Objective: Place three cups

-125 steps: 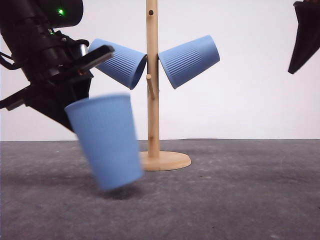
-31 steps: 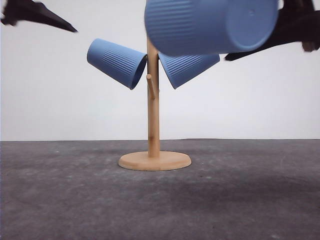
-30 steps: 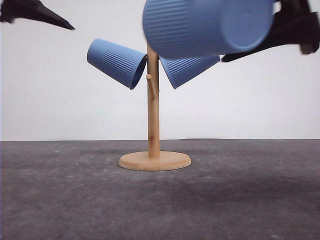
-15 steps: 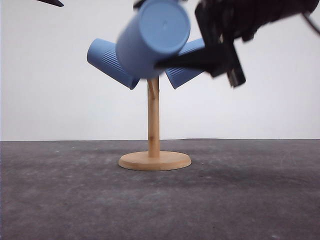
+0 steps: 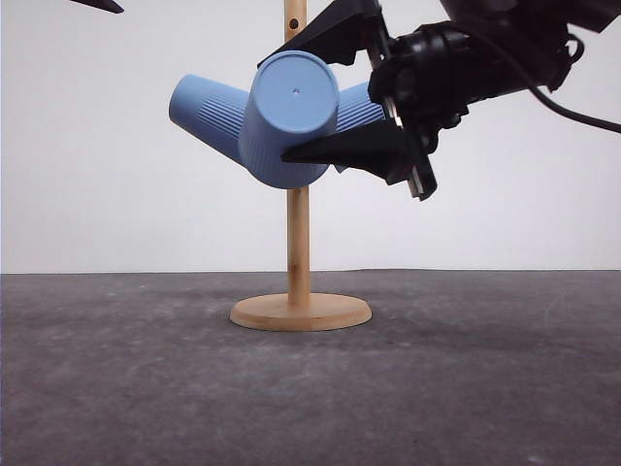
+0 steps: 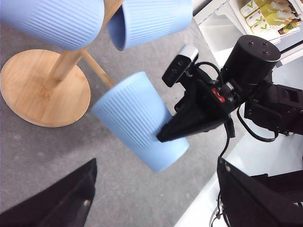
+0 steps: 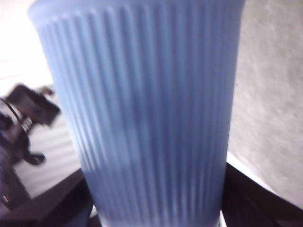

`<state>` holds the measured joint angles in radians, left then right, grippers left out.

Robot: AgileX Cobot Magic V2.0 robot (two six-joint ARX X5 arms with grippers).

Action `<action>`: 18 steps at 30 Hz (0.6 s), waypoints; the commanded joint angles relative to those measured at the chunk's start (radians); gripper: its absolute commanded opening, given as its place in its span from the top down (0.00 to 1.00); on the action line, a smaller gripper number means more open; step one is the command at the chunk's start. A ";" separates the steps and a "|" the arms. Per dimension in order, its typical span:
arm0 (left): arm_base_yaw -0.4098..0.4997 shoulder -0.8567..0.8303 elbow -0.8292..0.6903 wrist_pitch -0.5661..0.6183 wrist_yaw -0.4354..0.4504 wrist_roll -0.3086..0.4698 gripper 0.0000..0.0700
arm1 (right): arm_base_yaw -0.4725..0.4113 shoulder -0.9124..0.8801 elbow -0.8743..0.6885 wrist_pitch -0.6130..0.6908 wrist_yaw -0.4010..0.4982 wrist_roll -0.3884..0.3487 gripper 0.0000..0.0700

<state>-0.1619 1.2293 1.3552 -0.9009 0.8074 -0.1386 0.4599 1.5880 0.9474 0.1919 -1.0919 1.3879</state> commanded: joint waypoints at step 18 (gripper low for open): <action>-0.001 0.003 0.026 0.005 0.002 0.018 0.31 | -0.011 0.120 0.010 0.235 0.079 0.221 0.49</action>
<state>-0.1619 1.2293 1.3552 -0.9009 0.8074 -0.1383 0.4510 1.7095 0.9474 0.4111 -1.0139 1.5951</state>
